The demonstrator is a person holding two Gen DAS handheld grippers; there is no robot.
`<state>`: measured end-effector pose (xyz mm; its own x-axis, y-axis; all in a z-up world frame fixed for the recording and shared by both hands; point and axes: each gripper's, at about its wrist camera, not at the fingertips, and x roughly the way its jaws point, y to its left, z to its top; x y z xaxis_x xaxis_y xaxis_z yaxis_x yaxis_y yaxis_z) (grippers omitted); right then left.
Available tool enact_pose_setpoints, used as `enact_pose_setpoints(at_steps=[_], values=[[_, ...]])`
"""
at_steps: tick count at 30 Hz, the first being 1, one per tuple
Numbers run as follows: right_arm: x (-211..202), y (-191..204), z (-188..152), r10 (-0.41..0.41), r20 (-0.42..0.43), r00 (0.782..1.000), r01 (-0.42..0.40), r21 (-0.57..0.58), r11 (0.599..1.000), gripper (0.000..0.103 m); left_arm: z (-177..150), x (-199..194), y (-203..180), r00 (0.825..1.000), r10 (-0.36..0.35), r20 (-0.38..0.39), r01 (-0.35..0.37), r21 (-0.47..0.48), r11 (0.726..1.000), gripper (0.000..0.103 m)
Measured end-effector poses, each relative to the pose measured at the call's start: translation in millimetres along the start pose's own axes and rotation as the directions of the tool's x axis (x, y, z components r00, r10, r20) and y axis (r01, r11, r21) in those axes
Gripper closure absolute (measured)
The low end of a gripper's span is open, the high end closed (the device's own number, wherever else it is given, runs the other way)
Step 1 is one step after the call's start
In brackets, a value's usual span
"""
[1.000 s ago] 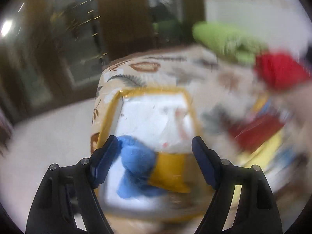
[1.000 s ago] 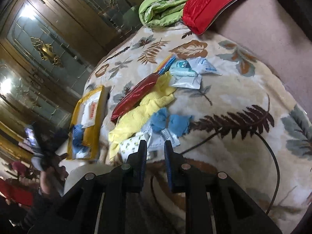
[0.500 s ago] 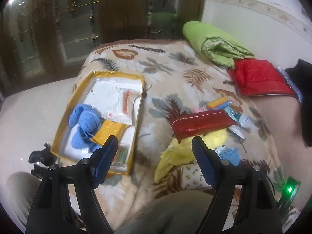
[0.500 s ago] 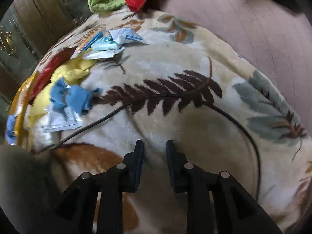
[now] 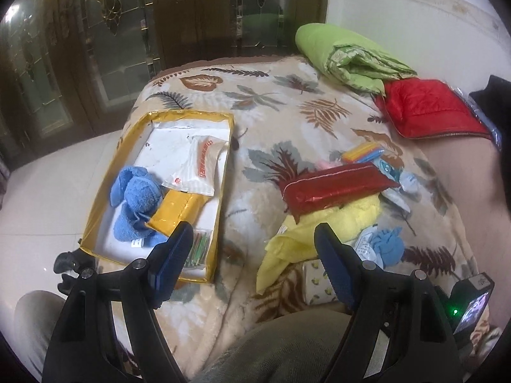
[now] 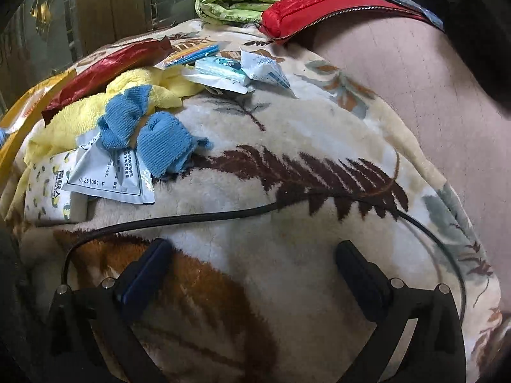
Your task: Organize soft objects
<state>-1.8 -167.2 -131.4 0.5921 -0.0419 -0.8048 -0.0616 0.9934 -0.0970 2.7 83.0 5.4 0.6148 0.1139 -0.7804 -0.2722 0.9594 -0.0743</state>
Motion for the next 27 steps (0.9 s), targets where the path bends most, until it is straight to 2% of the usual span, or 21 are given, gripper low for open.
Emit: enact_pose_setpoints(at_steps=[2,4,6,8,10,12,13,14,15,16,17,18,19,20,21,22,23,25,27], values=[[0.5,-5.4,-0.6,0.031,-0.002,1.0,-0.03,0.025,0.999,0.0,5.8,-0.3,3.1,1.0,0.002,-0.024,-0.004,-0.072,0.997,0.024],[0.1,-0.7,-1.1,0.015,-0.002,1.0,-0.015,0.012,1.0,0.0,13.2,-7.8,4.1,1.0,0.009,-0.03,-0.014,-0.159,0.987,0.024],[-1.0,1.2,-1.7,0.007,0.001,1.0,-0.007,0.005,1.0,0.0,21.3,-24.1,2.6,0.999,0.034,0.024,-0.028,-0.213,0.977,0.024],[-2.2,0.4,-3.3,0.016,0.0,1.0,-0.016,0.013,1.0,0.0,27.4,-42.4,-2.3,0.992,0.076,0.097,-0.056,-0.193,0.98,0.024],[-0.9,0.8,-2.4,0.012,-0.001,1.0,-0.011,0.009,1.0,0.0,24.6,-61.1,-13.4,0.973,0.124,0.194,-0.1,-0.129,0.987,0.024],[-0.5,0.7,-2.0,0.012,-0.001,1.0,-0.012,0.01,1.0,0.0,25.3,-68.1,-24.4,0.975,0.12,0.187,-0.115,-0.035,0.993,0.024],[0.1,0.5,-1.5,0.014,-0.001,1.0,-0.014,0.012,1.0,0.0,27.6,-69.0,-30.8,0.979,0.135,0.153,-0.134,-0.017,0.991,0.024],[0.1,0.6,-1.5,0.013,-0.001,1.0,-0.013,0.011,1.0,0.0,28.7,-68.6,-36.6,0.972,0.211,0.108,-0.21,-0.02,0.978,0.024],[-0.1,0.8,-1.7,0.012,-0.001,1.0,-0.012,0.011,1.0,0.0,29.0,-69.7,-39.7,0.954,0.28,0.103,-0.279,-0.03,0.96,0.024],[-0.5,1.0,-2.0,0.011,-0.001,1.0,-0.011,0.011,1.0,0.0,28.1,-73.1,-44.3,0.922,0.366,0.125,-0.363,-0.043,0.931,0.023],[-0.8,0.8,-2.2,0.012,-0.001,1.0,-0.012,0.012,1.0,0.0,26.2,-77.3,-49.5,0.879,0.443,0.174,-0.441,-0.054,0.896,0.023],[-0.5,0.7,-2.0,0.013,-0.001,1.0,-0.013,0.012,1.0,0.0,24.7,-79.3,-53.5,0.851,0.481,0.21,-0.485,-0.041,0.874,0.022],[-0.9,1.0,-2.3,0.012,-0.001,1.0,-0.012,0.012,1.0,0.0,23.8,-80.0,-54.9,0.852,0.469,0.233,-0.481,-0.004,0.876,0.019],[-0.4,0.5,-1.8,0.012,-0.001,1.0,-0.012,0.011,1.0,0.0,24.1,-78.9,-49.3,0.893,0.386,0.231,-0.401,0.022,0.916,0.019],[-0.5,0.4,-1.8,0.012,-0.001,1.0,-0.012,0.011,1.0,0.0,23.4,-76.5,-43.9,0.927,0.307,0.215,-0.32,0.027,0.947,0.019],[-0.3,0.2,-1.7,0.013,-0.001,1.0,-0.013,0.011,1.0,0.0,24.3,-68.4,-32.3,0.973,0.164,0.162,-0.169,0.021,0.985,0.019],[-0.2,0.2,-1.6,0.013,-0.001,1.0,-0.013,0.01,1.0,0.0,23.6,-63.3,-27.5,0.978,0.157,0.138,-0.161,0.024,0.987,0.019],[-0.4,0.4,-1.8,0.013,-0.001,1.0,-0.013,0.01,1.0,0.0,22.3,-59.5,-28.8,0.954,0.276,0.117,-0.284,0.059,0.957,0.019],[-0.4,0.2,-1.8,0.013,0.0,1.0,-0.013,0.01,1.0,0.0,22.3,-63.8,-32.3,0.935,0.339,0.101,-0.346,0.061,0.936,0.019]])
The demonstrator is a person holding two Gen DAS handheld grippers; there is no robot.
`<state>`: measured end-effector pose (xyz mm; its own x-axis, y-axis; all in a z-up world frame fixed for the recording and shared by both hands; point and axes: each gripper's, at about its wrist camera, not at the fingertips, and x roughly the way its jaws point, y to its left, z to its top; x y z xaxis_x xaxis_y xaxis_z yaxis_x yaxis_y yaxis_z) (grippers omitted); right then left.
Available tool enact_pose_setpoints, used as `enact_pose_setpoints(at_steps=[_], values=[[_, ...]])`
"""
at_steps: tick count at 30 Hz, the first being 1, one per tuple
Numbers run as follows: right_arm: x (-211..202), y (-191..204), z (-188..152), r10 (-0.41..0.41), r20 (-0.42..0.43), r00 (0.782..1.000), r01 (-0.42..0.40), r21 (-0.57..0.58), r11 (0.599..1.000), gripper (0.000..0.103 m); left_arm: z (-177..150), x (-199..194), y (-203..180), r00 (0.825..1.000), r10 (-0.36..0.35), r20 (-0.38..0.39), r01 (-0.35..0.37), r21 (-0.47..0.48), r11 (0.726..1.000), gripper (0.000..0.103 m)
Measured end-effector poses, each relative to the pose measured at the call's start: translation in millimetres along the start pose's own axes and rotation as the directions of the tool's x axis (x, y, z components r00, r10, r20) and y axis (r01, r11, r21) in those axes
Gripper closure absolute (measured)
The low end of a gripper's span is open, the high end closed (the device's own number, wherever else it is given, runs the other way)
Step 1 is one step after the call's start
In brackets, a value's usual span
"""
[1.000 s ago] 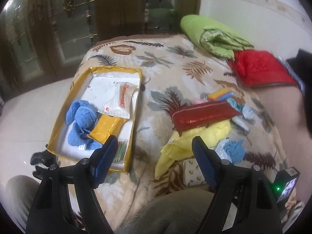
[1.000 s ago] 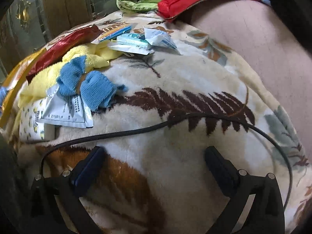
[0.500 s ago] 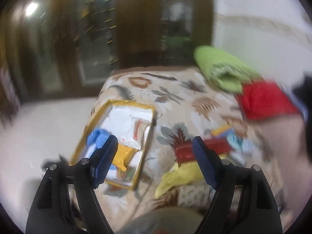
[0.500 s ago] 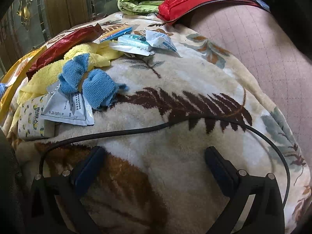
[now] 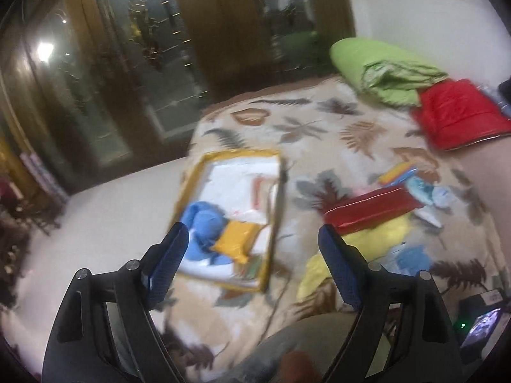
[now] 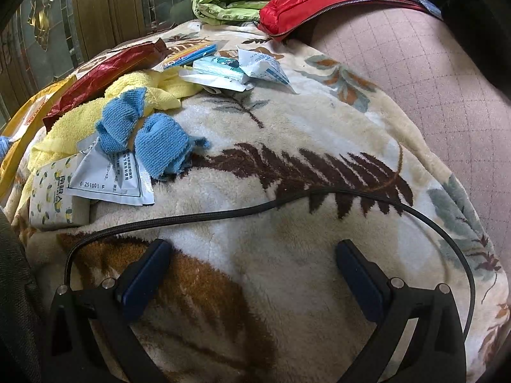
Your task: Organize soft objects
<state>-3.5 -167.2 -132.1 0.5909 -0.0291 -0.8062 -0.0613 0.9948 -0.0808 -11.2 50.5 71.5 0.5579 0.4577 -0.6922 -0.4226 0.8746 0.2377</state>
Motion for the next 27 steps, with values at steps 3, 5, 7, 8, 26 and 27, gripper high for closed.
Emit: enact_pose_setpoints(at_steps=[3,5,7,8,26,27], values=[[-0.1,0.0,0.0,0.0,-0.001,1.0,0.0,0.0,1.0,0.0,-7.0,-11.7,18.5,0.997,-0.053,0.056,0.057,-0.084,0.995,0.019],[0.2,0.0,0.0,0.001,0.0,1.0,-0.001,0.0,1.0,0.0,-13.8,-20.4,37.8,0.986,-0.104,0.132,0.125,-0.164,0.979,0.019],[0.1,0.0,-0.1,0.001,-0.001,1.0,-0.001,0.001,1.0,0.0,-13.4,-25.5,50.5,0.984,-0.071,0.163,0.11,-0.239,0.965,0.019],[0.1,-0.2,0.0,0.001,-0.001,1.0,-0.001,0.001,1.0,0.0,-12.0,-26.3,55.6,0.99,-0.055,0.131,0.09,-0.277,0.957,0.019],[3.7,5.8,1.4,-0.032,-0.004,0.999,0.032,-0.002,0.999,0.0,-9.0,-17.2,92.4,0.807,-0.484,0.338,0.576,-0.273,0.77,0.019],[3.2,5.1,2.8,-0.028,0.003,1.0,0.028,0.005,1.0,0.0,-8.9,-16.6,93.1,0.793,-0.509,0.335,0.599,-0.271,0.753,0.019]])
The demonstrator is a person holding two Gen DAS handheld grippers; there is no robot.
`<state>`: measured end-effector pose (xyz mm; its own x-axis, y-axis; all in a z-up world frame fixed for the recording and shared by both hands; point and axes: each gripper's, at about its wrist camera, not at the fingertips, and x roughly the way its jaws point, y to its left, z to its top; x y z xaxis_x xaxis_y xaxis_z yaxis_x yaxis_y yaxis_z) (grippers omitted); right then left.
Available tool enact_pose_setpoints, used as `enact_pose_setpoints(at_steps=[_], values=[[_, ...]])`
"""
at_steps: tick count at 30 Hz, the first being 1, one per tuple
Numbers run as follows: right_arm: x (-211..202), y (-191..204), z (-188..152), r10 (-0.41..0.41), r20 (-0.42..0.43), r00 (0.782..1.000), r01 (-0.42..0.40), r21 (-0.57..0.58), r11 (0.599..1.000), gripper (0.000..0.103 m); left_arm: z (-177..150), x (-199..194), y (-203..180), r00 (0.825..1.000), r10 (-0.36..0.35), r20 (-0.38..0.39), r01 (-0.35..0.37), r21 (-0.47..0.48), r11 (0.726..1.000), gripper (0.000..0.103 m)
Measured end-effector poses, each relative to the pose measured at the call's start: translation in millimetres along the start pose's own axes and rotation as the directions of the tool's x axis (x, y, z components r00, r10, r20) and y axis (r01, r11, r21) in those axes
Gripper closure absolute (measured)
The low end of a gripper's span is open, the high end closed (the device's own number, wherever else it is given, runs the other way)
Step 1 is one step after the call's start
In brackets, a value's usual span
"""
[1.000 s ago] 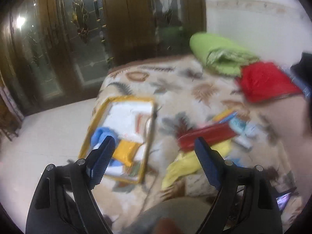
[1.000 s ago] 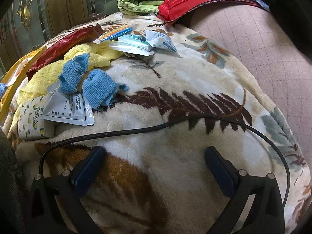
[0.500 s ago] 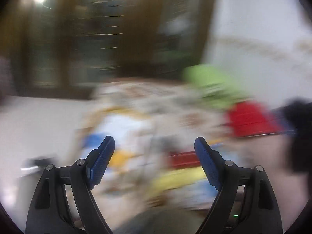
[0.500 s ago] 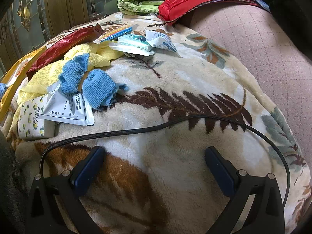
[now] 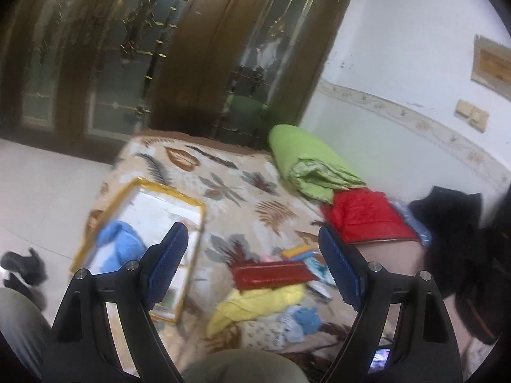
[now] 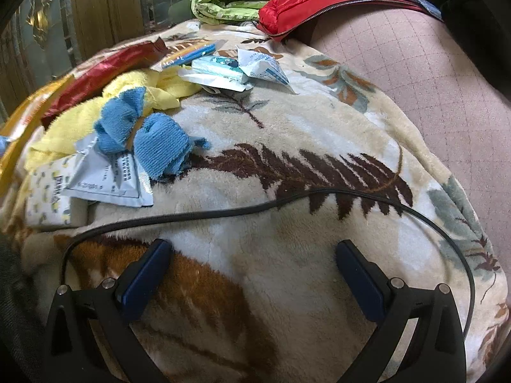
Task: Organize soft objects
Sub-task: 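Move the left tool to the red pouch while the right tool reaches the blue gloves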
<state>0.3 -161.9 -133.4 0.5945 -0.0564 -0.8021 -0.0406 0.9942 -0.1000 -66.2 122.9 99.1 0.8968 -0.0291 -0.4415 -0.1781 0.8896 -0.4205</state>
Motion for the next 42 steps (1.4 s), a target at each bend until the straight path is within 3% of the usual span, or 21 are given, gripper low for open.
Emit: enact_pose_setpoints(at_steps=[5,7,10,12,14,15,17,19,20,21,24,27,29,30,31,33,34,37,39,40,42], values=[[-22.5,-26.4,17.1,0.176,-0.067,0.982,-0.175,0.009,0.984,0.003,-0.9,-5.3,0.5,0.999,-0.041,0.007,0.041,0.004,0.999,0.019],[-67.6,-49.9,22.4,0.256,0.149,0.955,-0.27,0.079,0.96,0.003,-1.7,-8.4,0.7,0.999,-0.047,0.017,0.047,0.014,0.999,0.019],[-126.2,-78.2,49.4,0.278,0.45,0.849,-0.379,0.15,0.913,0.0,-2.2,-9.3,3.0,0.998,-0.051,0.037,0.051,0.02,0.999,0.019],[-119.7,-69.8,78.5,0.315,0.485,0.816,-0.401,0.082,0.912,0.0,-1.9,-5.5,5.8,0.999,-0.047,0.027,0.047,0.008,0.999,0.019],[-67.8,-34.1,112.1,0.371,0.202,0.906,-0.368,-0.054,0.928,0.0,-2.1,0.9,7.2,0.999,-0.048,-0.008,0.048,0.005,0.999,0.019],[-43.1,-18.3,116.9,0.394,0.034,0.919,-0.388,-0.107,0.915,0.001,-1.7,3.0,8.1,0.999,-0.048,-0.019,0.049,0.006,0.999,0.019],[-11.2,12.3,107.4,0.432,-0.234,0.871,-0.483,-0.241,0.842,0.005,-1.0,2.1,11.0,0.999,-0.046,-0.005,0.046,0.008,0.999,0.019],[-9.3,29.0,95.6,0.409,-0.356,0.84,-0.528,-0.364,0.767,0.004,-1.7,3.0,14.9,0.999,-0.037,0.013,0.037,0.001,0.999,0.019],[-12.4,32.5,92.2,0.46,-0.438,0.773,-0.62,-0.367,0.693,0.004,-2.1,4.5,16.4,0.999,-0.038,0.008,0.038,-0.005,0.999,0.019],[-13.2,33.1,91.9,0.478,-0.466,0.745,-0.653,-0.361,0.666,0.004,-3.1,6.5,18.3,0.999,-0.042,-0.001,0.042,-0.015,0.999,0.019],[3.5,42.4,85.2,0.416,-0.549,0.725,-0.663,-0.394,0.636,0.004,-6.4,13.6,22.5,0.998,-0.049,-0.033,0.048,-0.037,0.998,0.019],[28.9,49.3,76.7,0.331,-0.567,0.754,-0.609,-0.417,0.675,0.009,-9.0,14.0,23.8,0.998,-0.05,-0.041,0.049,-0.031,0.998,0.019],[17.2,42.2,73.6,0.328,-0.564,0.758,-0.613,-0.445,0.652,0.032,-9.3,13.5,24.5,0.998,-0.049,-0.045,0.048,-0.027,0.999,0.019],[10.3,31.8,69.0,0.306,-0.592,0.746,-0.613,-0.43,0.663,0.073,-9.2,12.9,25.3,0.998,-0.048,-0.042,0.046,-0.031,0.998,0.019],[3.3,22.4,61.8,0.279,-0.608,0.743,-0.603,-0.429,0.672,0.089,-9.7,12.0,26.6,0.998,-0.044,-0.033,0.043,-0.04,0.998,0.019],[-17.8,-0.6,26.0,0.194,-0.672,0.715,-0.596,-0.441,0.671,0.097,-10.6,14.1,29.7,0.998,-0.055,-0.035,0.053,-0.066,0.996,0.019],[-27.2,-11.6,8.3,0.175,-0.715,0.677,-0.604,-0.404,0.687,0.098,-11.5,15.8,30.3,0.997,-0.066,-0.044,0.063,-0.074,0.995,0.019],[-88.7,-38.3,-65.1,0.231,-0.877,0.421,-0.741,-0.186,0.645,0.099,-16.1,20.5,30.5,0.995,-0.079,-0.057,0.075,-0.072,0.995,0.019],[-124.0,-52.2,-131.9,0.222,-0.965,0.138,-0.768,0.037,0.639,0.098,-19.6,25.4,30.2,0.993,-0.092,-0.078,0.085,-0.081,0.993,0.019],[-137.6,-56.2,-156.9,0.19,-0.981,0.048,-0.767,0.086,0.636,0.096,-21.2,27.5,30.0,0.991,-0.102,-0.089,0.095,-0.085,0.992,0.019],[-157.2,-63.5,-184.9,0.079,-0.996,0.029,-0.751,0.031,0.66,0.09,-24.7,30.3,29.2,0.989,-0.11,-0.1,0.103,-0.075,0.992,0.019]])
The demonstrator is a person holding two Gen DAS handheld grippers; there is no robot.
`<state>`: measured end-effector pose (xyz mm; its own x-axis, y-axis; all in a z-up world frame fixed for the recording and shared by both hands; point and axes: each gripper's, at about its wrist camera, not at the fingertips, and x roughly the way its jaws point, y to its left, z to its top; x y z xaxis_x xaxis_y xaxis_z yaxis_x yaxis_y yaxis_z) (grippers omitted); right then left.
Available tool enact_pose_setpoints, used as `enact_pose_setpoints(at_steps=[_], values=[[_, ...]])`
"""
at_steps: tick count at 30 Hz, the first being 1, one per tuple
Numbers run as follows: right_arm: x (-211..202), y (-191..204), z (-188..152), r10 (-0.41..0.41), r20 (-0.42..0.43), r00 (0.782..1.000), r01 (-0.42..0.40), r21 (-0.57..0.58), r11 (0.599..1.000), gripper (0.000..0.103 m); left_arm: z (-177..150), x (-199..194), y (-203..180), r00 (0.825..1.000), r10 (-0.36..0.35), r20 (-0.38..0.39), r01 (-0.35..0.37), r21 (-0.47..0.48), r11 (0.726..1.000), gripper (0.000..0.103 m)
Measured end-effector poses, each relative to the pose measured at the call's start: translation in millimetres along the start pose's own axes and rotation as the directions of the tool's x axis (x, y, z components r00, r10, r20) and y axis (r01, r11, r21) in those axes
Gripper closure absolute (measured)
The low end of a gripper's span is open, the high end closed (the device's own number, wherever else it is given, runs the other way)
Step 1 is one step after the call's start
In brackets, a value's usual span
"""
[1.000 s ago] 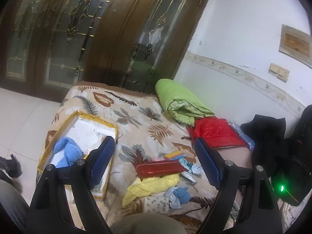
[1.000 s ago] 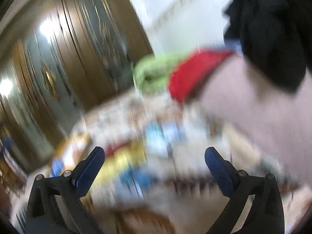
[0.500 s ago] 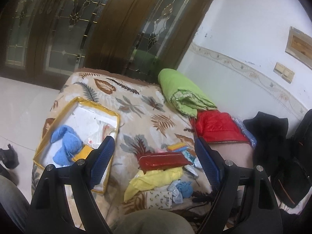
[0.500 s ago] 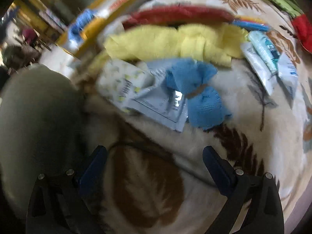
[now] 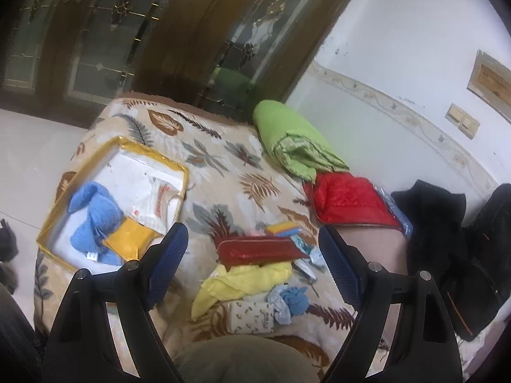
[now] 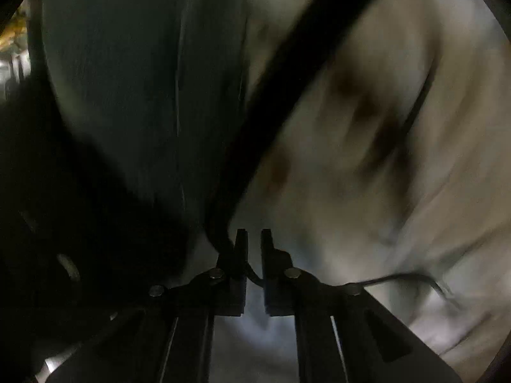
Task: Organize soft objects
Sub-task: 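Move the left tool to the red pouch while the right tool reaches the blue gloves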
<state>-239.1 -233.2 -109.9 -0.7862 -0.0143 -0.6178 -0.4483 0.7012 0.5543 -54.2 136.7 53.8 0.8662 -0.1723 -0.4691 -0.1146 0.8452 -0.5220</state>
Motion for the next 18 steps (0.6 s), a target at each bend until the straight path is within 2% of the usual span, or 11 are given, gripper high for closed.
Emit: enact_pose_setpoints(at_steps=[2,3,7,8,10,11,12,14,15,16,18], values=[[-17.8,-1.2,-9.1,0.024,0.005,1.0,-0.024,0.018,1.0,0.043,-2.9,2.0,1.5,1.0,0.005,-0.006,-0.005,0.018,1.0,0.019],[-34.6,-5.2,-12.9,0.038,0.042,0.998,-0.039,0.024,0.999,0.0,-3.2,2.9,3.8,1.0,0.012,-0.012,-0.012,0.015,1.0,0.019],[-128.2,-47.6,-34.1,-0.117,0.235,0.965,0.08,0.159,0.984,0.0,0.5,0.9,12.9,1.0,0.029,-0.008,-0.029,-0.011,1.0,0.019],[-158.6,-53.6,-34.6,-0.199,0.296,0.934,0.146,0.191,0.971,0.0,2.2,0.4,13.6,0.999,0.035,-0.005,-0.035,-0.004,0.999,0.019],[-205.3,-57.0,-40.4,-0.239,0.414,0.878,0.166,0.205,0.965,0.0,5.1,0.3,14.1,0.999,0.054,-0.005,-0.054,0.011,0.998,0.019],[-226.9,-53.0,-41.1,-0.275,0.483,0.832,0.189,0.219,0.957,0.0,6.4,1.3,14.0,0.998,0.057,-0.014,-0.057,0.019,0.998,0.019],[-245.8,-48.6,-45.9,-0.312,0.584,0.75,0.193,0.257,0.947,0.0,8.0,3.2,13.2,0.998,0.053,-0.028,-0.052,0.031,0.998,0.019],[-285.1,-41.9,-31.4,-0.351,0.758,0.549,0.144,0.327,0.934,0.0,10.2,10.0,8.6,0.996,0.063,-0.066,-0.059,0.062,0.996,0.019],[-292.0,-38.8,-20.4,-0.375,0.797,0.474,0.146,0.348,0.926,0.0,11.1,17.6,1.5,0.991,0.071,-0.115,-0.058,0.111,0.992,0.019],[-290.4,-34.9,1.5,-0.384,0.826,0.413,0.151,0.354,0.923,0.0,11.1,24.9,-6.2,0.985,0.069,-0.157,-0.042,0.167,0.985,0.019],[-272.1,-26.8,46.1,-0.333,0.867,0.37,0.106,0.317,0.942,0.0,8.7,38.6,-18.7,0.972,0.061,-0.227,-0.005,0.239,0.971,0.019]])
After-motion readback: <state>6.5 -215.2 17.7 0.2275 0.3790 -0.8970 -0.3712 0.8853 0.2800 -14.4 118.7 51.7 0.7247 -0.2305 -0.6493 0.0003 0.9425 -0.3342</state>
